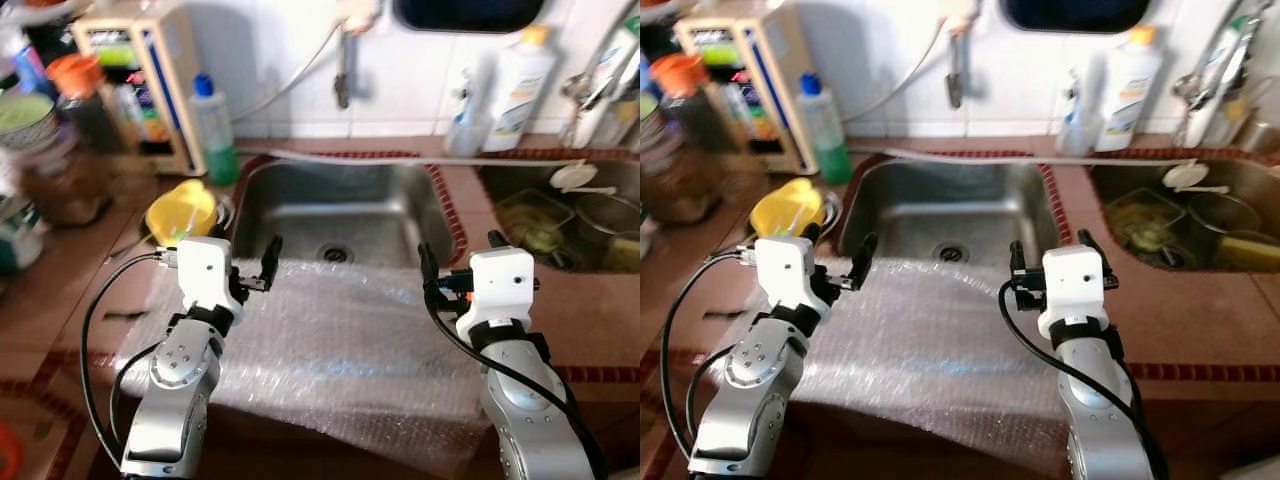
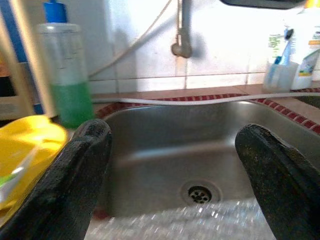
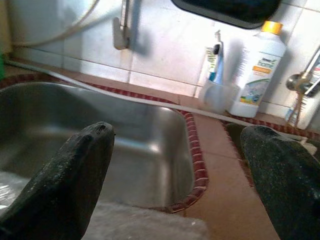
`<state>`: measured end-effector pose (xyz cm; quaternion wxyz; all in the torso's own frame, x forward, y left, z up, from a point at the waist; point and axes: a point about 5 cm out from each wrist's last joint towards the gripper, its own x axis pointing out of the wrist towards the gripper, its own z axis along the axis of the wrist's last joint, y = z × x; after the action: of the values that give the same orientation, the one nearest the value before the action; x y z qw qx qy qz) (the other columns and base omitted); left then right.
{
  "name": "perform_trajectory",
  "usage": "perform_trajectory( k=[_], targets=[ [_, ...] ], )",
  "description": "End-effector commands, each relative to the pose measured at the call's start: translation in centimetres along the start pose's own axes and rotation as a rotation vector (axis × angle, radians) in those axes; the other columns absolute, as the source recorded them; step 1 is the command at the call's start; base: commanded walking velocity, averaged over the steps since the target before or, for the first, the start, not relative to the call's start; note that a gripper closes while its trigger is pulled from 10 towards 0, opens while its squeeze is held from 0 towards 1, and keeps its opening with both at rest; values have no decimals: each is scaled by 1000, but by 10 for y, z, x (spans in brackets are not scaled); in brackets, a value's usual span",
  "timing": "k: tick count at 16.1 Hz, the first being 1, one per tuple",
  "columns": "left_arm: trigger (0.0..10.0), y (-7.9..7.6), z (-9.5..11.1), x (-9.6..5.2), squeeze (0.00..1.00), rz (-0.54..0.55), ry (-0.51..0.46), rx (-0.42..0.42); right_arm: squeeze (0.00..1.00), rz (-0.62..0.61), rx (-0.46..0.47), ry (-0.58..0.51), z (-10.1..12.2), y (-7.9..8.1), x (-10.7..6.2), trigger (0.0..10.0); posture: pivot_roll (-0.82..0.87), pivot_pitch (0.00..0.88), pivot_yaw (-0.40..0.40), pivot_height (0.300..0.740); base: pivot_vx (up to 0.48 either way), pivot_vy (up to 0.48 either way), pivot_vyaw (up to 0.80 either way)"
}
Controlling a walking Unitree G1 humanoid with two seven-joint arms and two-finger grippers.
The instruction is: Kitchen organization
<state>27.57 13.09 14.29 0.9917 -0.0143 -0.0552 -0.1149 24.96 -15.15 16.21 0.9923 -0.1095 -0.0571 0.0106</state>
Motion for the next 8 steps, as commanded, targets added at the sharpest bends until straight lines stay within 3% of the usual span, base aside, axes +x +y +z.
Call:
perform_trajectory(
  k=[1,6,8],
  targets=[
    [10000,1,0,-1,0,-3,0,6,0,7,-1,-24,5,1,0,10000,-38,30,65,740,352,0,0],
    [10000,1,0,-1,0,-1,-2,4,0,6,-4,-24,5,1,0,10000,-37,29,68,740,353,0,0],
    [10000,2,-1,-2,0,15,6,-1,0,7,-3,-22,4,1,-1,10000,-32,33,69,740,127,0,0]
  ],
)
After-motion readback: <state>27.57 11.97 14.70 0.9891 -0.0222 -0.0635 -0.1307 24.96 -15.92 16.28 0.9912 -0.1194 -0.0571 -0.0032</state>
